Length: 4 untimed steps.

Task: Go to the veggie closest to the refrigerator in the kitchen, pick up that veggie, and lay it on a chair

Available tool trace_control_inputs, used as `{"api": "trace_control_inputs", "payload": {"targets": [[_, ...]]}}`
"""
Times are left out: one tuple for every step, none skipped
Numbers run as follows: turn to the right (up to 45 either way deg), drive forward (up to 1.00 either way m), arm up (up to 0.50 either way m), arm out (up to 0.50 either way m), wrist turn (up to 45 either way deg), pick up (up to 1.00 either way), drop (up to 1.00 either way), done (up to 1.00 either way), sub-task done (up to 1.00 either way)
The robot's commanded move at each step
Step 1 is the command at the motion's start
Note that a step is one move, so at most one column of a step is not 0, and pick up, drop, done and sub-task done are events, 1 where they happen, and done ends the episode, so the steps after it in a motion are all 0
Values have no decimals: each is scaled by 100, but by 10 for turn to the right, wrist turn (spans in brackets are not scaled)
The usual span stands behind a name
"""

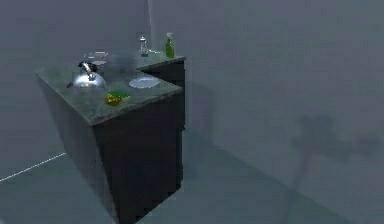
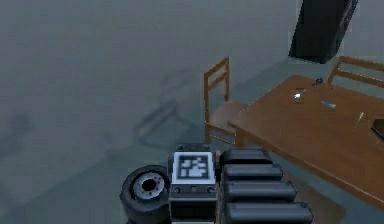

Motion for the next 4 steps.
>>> {"api": "trace_control_inputs", "payload": {"targets": [[420, 0, 0, 0, 0, 0, 0, 0, 0], [0, 30, 0, 0, 0, 0, 0, 0, 0], [420, 0, 0, 0, 0, 0, 0, 0, 0], [0, 95, 0, 0, 0, 0, 0, 0, 0]]}}
